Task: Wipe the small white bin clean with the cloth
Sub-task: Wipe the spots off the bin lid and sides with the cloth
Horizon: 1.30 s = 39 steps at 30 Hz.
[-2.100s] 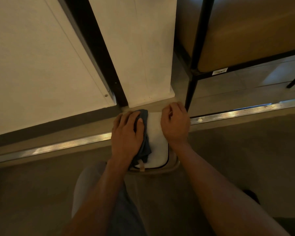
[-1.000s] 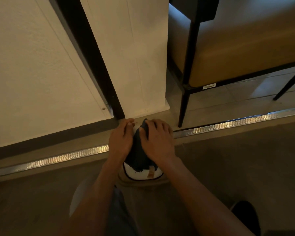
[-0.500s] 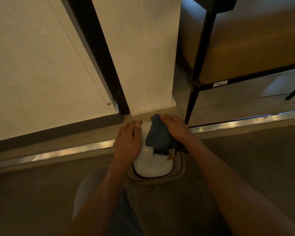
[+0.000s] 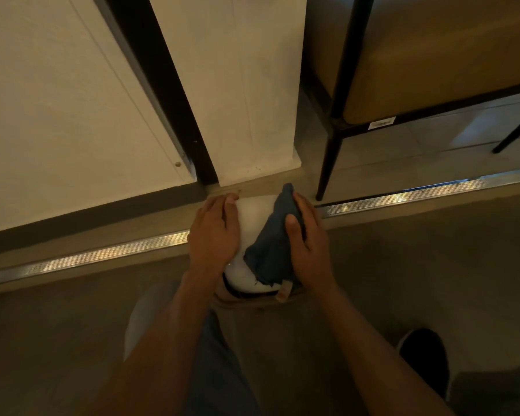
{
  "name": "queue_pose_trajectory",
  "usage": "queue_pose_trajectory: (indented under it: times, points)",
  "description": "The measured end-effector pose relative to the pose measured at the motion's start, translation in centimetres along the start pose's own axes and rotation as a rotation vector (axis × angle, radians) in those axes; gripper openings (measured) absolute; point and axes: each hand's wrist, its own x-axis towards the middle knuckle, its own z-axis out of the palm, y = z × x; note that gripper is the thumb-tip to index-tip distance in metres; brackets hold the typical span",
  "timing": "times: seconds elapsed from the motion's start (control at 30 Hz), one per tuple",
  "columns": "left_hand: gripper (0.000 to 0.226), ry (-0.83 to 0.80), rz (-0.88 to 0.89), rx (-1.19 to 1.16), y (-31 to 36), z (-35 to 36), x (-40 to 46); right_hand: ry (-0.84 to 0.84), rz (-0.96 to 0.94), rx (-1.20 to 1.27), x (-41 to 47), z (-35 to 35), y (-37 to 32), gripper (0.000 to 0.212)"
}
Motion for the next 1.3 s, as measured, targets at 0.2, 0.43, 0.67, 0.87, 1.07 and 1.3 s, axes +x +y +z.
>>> queue_pose_trajectory:
  times: [0.2,0.43,0.67,0.87,1.07,1.3]
  points:
    - [0.036,-0.018,0.025,-0.012,-0.1,-0.3,0.1,-0.021,0.261,0.168,1.6,-0.2,0.0,0.043]
    - [0.045,0.013,0.066,-0.002,0.4,-0.2,0.0,-0.427,0.431,-0.400,9.7,-0.1,-4.3,0.046]
    - [0.038,0.035,-0.007,-0.027,0.5,-0.1,-0.1,-0.082,0.150,-0.022,4.1,0.0,-0.8,0.038]
    - [0.036,0.030,-0.023,-0.046,0.7,-0.3,-0.1,0.072,0.180,0.086,-4.1,-0.1,1.6,0.053]
    - [0.037,0.011,-0.004,-0.075,0.6,-0.6,-0.4,0.085,0.298,0.067,-2.7,0.1,0.4,0.056]
    - [0.041,0.026,0.004,-0.076,0.4,-0.4,-0.3,-0.235,0.508,-0.019,7.4,-0.6,-2.6,0.049]
